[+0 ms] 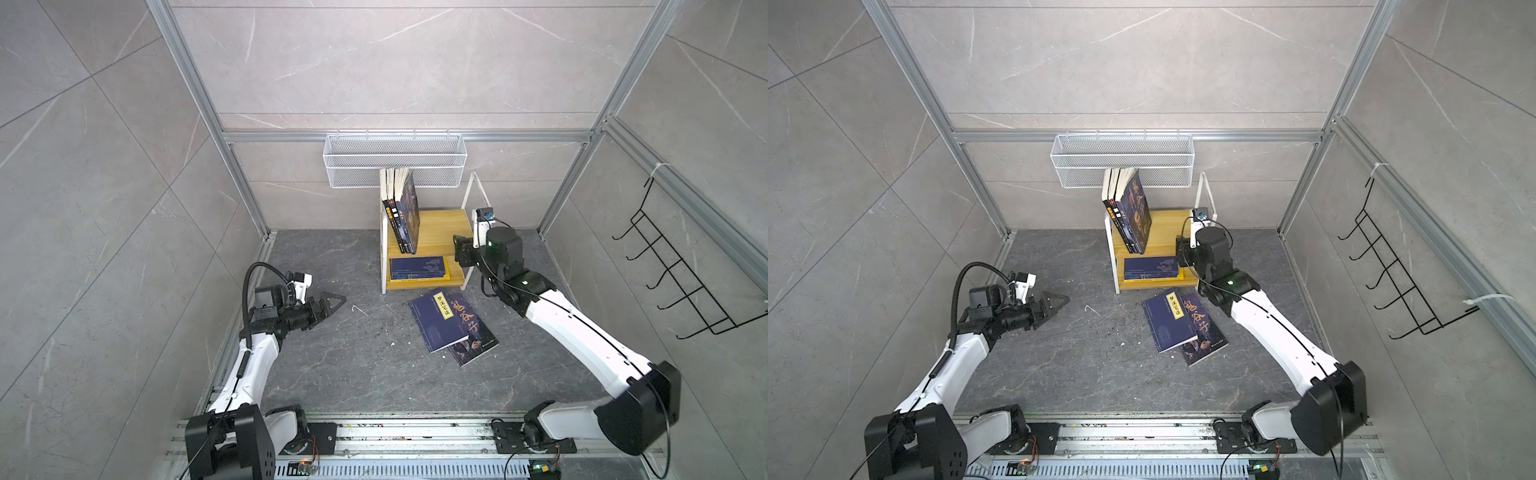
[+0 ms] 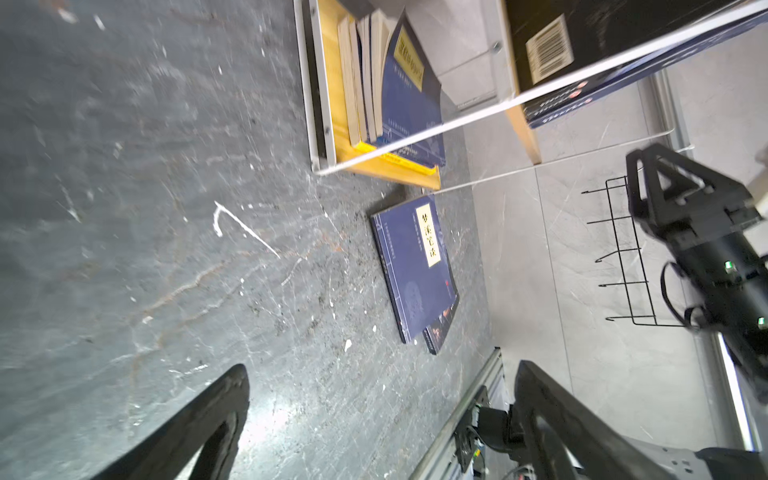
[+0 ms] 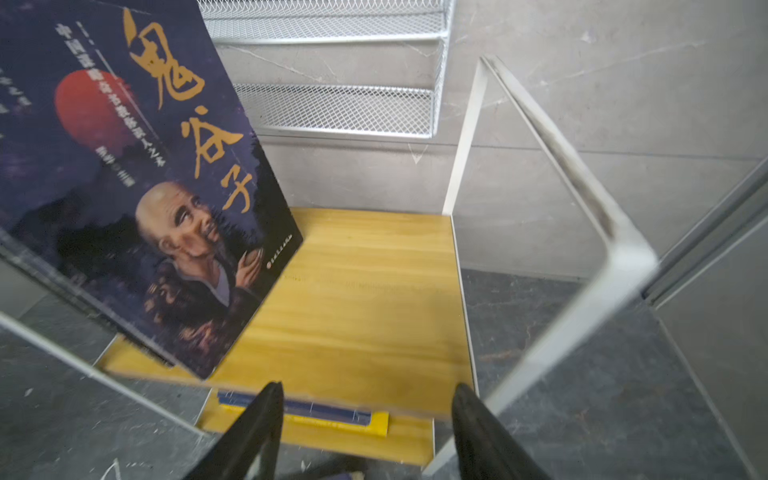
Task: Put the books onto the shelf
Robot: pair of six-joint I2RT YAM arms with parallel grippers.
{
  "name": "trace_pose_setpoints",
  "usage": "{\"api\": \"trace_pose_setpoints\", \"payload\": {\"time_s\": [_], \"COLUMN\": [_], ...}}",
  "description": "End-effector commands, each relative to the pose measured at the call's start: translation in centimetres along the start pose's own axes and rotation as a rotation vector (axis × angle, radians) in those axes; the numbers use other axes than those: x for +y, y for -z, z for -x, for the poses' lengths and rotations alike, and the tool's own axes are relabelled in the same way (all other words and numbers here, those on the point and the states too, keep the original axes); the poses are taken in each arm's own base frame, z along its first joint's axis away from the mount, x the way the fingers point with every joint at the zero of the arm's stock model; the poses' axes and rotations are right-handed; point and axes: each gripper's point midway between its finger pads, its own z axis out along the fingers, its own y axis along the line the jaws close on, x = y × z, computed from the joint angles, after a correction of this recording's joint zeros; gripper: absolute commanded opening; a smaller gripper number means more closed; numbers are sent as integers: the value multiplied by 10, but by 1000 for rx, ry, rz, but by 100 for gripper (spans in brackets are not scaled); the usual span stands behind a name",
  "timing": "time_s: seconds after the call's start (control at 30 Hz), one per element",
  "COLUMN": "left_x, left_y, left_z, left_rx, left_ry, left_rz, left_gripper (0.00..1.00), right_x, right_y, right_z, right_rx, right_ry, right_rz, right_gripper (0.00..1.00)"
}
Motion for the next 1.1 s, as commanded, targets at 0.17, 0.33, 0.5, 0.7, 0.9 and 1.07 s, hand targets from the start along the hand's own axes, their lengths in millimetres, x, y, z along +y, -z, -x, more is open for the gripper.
{"api": "trace_pose_setpoints", "payload": {"time_s": [0.17, 0.33, 0.5, 0.7, 0.9, 1.07], "left_x": [-21, -22, -17, -32, -20, -27], "left_y": [-56, -94, -132, -158, -161, -160], "left_z": [-13, -10, -17, -55, -70, -68], "left_rx": [124, 147, 174, 310, 334, 326], "left_ry": [-60, -22, 76, 50, 75, 72], "left_rz": [-114, -188, -191, -230, -197, -190], "left_gripper": [100, 100, 100, 100, 100, 100], "right_x": [-12, -15, -20, -25, -32, -31], "right_y": [38, 51, 59, 66, 76, 74], "right_z": [-102, -136, -165, -198, -206, -212], "right_rx": [246, 344, 391, 475, 479, 487], "right_ry": [-134, -185, -252, -284, -280, -271], "right_rz": [10, 7, -12, -41, -63, -54], "right_gripper": [99, 98, 91, 85, 82, 78]}}
